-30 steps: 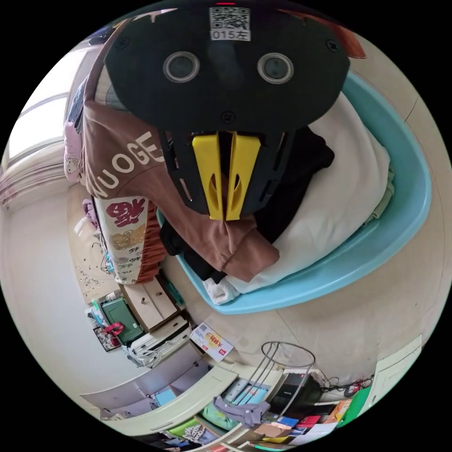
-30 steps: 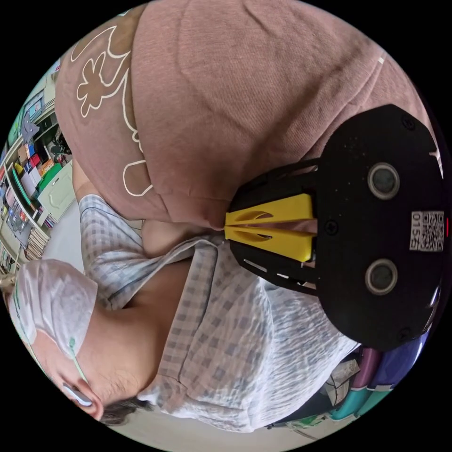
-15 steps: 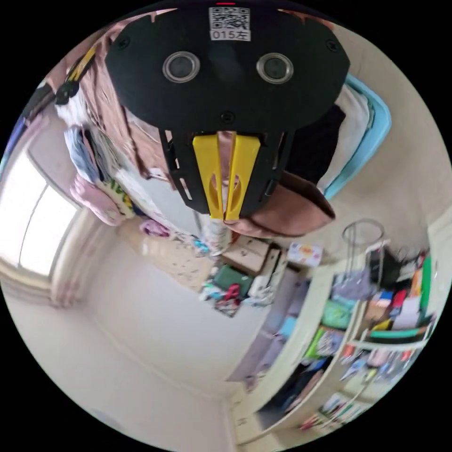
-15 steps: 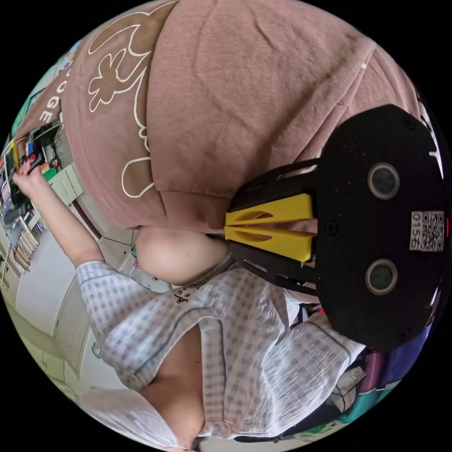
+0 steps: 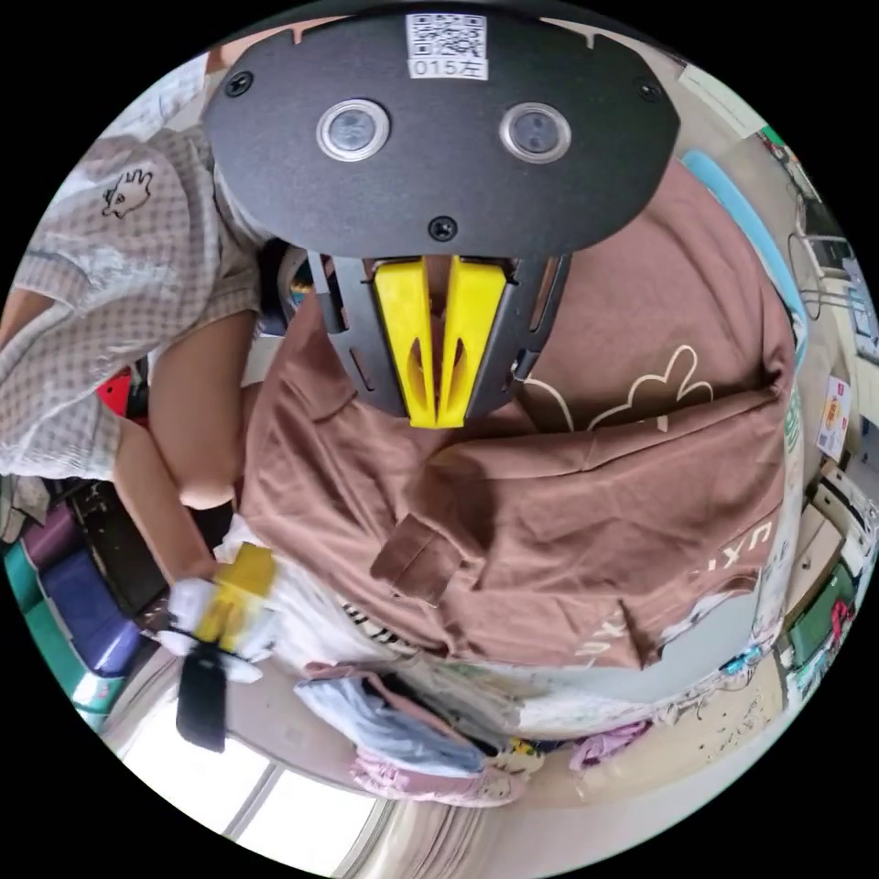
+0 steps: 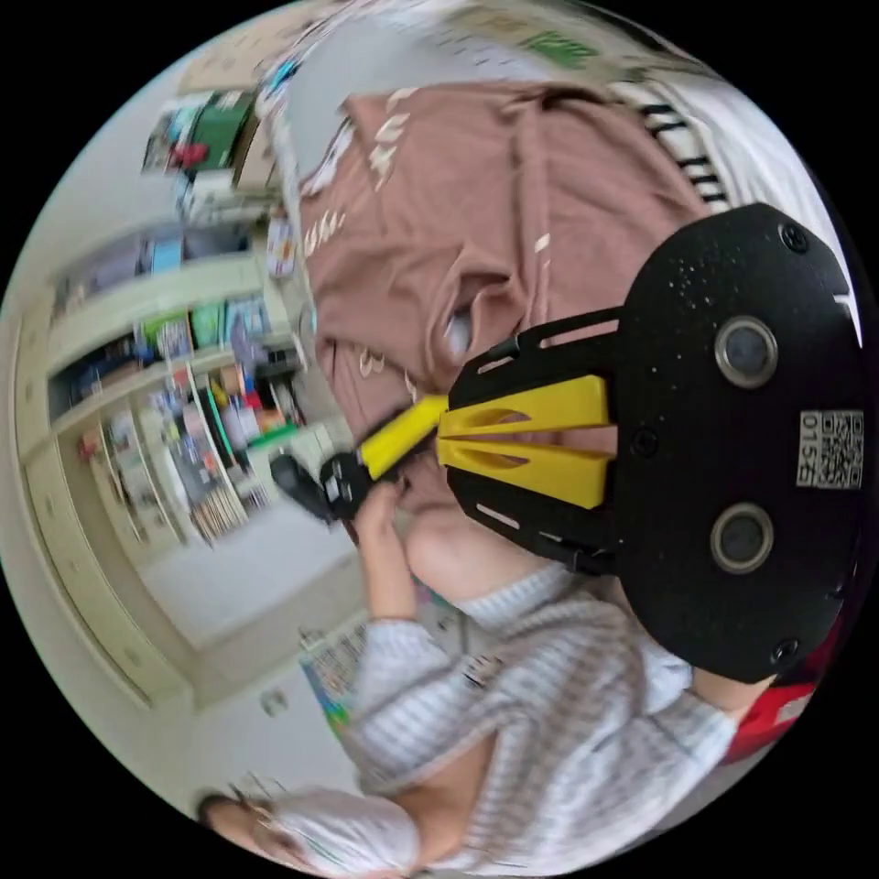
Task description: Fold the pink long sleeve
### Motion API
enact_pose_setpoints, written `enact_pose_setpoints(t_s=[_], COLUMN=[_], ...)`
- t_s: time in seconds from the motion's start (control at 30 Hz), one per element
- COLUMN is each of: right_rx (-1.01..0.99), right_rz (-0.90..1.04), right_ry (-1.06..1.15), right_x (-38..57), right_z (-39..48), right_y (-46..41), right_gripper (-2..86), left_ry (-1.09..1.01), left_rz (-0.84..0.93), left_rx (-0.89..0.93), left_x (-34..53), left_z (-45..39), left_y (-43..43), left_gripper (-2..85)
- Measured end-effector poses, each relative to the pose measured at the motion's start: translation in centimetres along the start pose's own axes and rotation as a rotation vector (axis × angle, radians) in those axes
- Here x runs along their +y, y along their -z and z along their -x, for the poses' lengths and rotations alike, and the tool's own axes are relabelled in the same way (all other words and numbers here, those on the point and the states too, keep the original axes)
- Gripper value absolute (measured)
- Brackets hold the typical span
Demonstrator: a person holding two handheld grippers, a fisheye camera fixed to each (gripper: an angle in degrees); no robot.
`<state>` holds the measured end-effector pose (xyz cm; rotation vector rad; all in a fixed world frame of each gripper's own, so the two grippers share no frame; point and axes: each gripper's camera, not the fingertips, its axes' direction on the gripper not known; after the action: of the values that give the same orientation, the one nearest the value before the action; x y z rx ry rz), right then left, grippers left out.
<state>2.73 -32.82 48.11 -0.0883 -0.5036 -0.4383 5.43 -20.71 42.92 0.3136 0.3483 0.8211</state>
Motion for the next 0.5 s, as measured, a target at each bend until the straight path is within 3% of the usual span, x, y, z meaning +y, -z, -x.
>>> enact_pose_setpoints(t_s=[0.1, 0.17, 0.27, 0.37, 0.5], right_rx=[0.106, 0.131, 0.123, 0.080, 0.181], right_rz=[-0.047, -0.077, -0.084, -0.055, 0.052], right_ry=[-0.203, -0.273, -0.300, -0.297, -0.273], right_x=[1.3, 1.9, 2.2, 1.8, 1.0], right_z=[-2.6, -3.6, -3.8, -3.3, -2.1], right_y=[0.7, 0.9, 0.6, -0.6, -3.1], right_gripper=[2.7, 5.4, 7.3, 8.2, 6.9], left_ry=[0.045, 0.035, 0.033, 0.035, -0.018], left_rz=[-0.057, -0.144, -0.212, -0.189, -0.147], left_rx=[0.072, -0.045, -0.118, -0.067, -0.124], left_x=[-0.7, -1.6, -3.2, -4.8, -6.3], left_z=[-1.5, -3.7, -5.6, -6.0, -7.9], left_y=[1.9, 3.0, 1.6, -1.7, -3.4], left_gripper=[1.3, 4.5, 9.2, 11.2, 6.1])
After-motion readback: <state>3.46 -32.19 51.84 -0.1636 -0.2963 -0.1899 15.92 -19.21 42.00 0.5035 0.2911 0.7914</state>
